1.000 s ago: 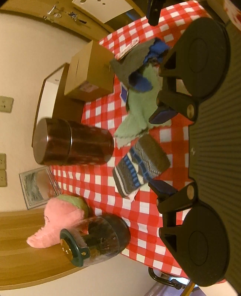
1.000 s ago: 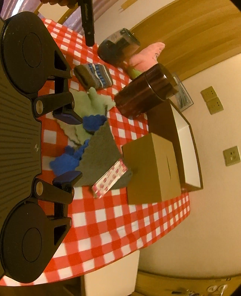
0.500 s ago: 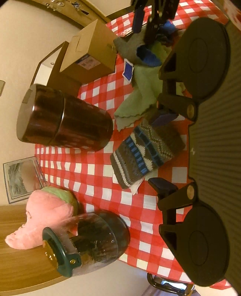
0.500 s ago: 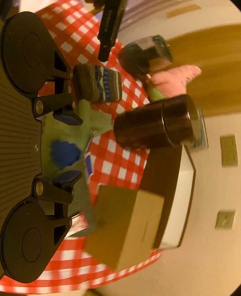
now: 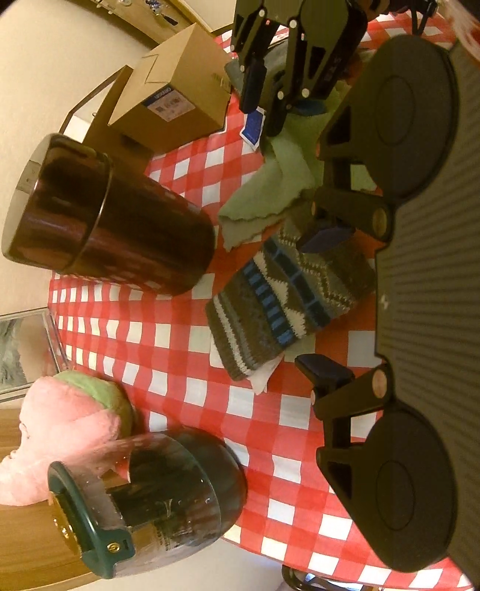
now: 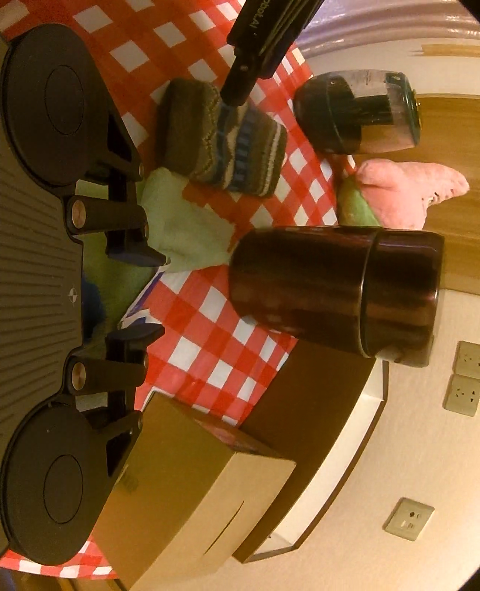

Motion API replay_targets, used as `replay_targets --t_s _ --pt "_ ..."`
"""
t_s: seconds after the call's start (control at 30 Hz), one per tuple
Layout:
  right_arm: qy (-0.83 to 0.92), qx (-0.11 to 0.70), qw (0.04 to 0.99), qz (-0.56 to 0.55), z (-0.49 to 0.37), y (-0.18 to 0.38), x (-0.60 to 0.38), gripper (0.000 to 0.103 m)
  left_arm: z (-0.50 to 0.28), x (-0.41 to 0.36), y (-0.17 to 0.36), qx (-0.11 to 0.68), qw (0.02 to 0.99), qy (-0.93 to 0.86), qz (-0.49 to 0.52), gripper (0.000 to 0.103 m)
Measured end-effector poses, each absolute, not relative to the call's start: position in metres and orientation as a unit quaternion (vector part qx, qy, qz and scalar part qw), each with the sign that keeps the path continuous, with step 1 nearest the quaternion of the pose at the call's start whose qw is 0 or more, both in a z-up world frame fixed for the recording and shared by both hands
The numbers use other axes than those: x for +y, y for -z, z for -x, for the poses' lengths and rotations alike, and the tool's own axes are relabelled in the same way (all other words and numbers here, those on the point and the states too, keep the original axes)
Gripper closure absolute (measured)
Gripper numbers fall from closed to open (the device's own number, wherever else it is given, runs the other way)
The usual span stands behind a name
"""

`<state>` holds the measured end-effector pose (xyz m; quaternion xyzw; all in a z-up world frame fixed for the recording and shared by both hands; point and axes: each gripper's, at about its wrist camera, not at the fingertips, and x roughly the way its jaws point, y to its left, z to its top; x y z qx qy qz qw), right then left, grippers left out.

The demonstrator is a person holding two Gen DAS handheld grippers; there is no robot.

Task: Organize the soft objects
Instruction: 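Grasp the knitted sock with the left tool while the right tool grasps the blue card packet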

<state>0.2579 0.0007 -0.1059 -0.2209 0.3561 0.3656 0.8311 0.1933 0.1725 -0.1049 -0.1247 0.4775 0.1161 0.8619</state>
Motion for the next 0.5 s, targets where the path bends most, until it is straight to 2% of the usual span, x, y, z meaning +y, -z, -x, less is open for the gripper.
replay_targets --t_s 0.03,0.1,0.17,0.27,0.5 --pt "-0.366 0.358 0.83 0.223 -0.26 0.108 0.002 0.071 -0.195 0.174 0.106 0.479 0.861 -0.115 0.128 0.046" --pt "-0.366 0.36 0.828 0.228 -0.261 0.112 0.005 0.082 -0.198 0.176 0.108 0.481 0.859 -0.113 0.136 0.046" --pt "-0.366 0.362 0.826 0.229 -0.263 0.115 0.006 0.098 -0.2 0.177 0.109 0.482 0.857 -0.111 0.142 0.046" --pt "-0.358 0.363 0.832 0.219 -0.267 0.115 0.002 0.103 -0.202 0.176 0.111 0.483 0.857 -0.105 0.146 0.045" --pt "-0.342 0.384 0.846 0.139 -0.272 0.101 -0.018 0.103 -0.197 0.176 0.121 0.492 0.846 -0.101 0.18 0.045"
